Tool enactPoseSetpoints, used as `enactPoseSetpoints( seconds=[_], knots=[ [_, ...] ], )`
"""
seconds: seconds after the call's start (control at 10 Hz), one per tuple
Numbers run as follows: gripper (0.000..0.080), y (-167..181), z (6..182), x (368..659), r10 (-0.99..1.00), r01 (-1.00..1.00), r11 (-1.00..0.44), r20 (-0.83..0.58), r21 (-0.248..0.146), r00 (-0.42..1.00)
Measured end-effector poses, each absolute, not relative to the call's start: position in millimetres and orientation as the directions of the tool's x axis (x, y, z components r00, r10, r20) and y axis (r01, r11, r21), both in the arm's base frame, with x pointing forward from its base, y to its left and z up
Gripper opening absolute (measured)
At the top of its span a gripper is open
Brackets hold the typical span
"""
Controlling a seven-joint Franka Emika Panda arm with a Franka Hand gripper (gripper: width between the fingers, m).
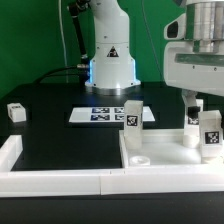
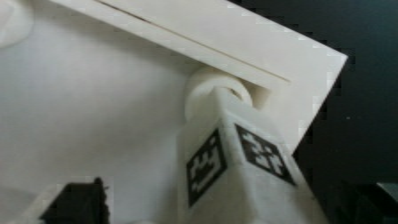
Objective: Assemble square table
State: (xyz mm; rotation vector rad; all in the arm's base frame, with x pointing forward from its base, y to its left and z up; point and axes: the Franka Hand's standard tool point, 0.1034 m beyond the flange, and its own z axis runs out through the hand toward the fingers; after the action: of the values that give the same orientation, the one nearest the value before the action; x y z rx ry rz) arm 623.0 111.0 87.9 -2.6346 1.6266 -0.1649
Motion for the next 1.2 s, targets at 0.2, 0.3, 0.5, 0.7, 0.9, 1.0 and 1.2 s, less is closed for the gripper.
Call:
enactPoseSetpoints(
  seconds=[0.2, 0.3, 0.5, 0.7, 0.9, 1.0, 1.2],
  knots=[
    [0.0649, 112.2, 90.1, 627.6, -0.821, -0.814, -0.571, 0.1, -0.107, 0.562],
    [0.0649, 119.2, 92.7, 633.6, -0.775, -0.759, -0.632, 0.147, -0.158, 0.615],
    [0.0649, 138.1, 91.2, 633.1, -0.679, -0.658, -0.734, 0.179, -0.168, 0.712],
    [0.0649, 135.7, 90.2, 632.6, -0.602, -0.584, -0.799, 0.193, -0.146, 0.775],
    [0.0649, 135.8, 89.8, 632.1, -0.592, -0.575, -0.806, 0.193, -0.143, 0.782],
    [0.0649, 133.8, 90.8, 632.0, -0.58, -0.562, -0.814, 0.199, -0.147, 0.79],
    [0.0649, 117.6, 96.0, 622.2, -0.507, -0.471, -0.859, 0.203, -0.202, 0.838]
  ],
)
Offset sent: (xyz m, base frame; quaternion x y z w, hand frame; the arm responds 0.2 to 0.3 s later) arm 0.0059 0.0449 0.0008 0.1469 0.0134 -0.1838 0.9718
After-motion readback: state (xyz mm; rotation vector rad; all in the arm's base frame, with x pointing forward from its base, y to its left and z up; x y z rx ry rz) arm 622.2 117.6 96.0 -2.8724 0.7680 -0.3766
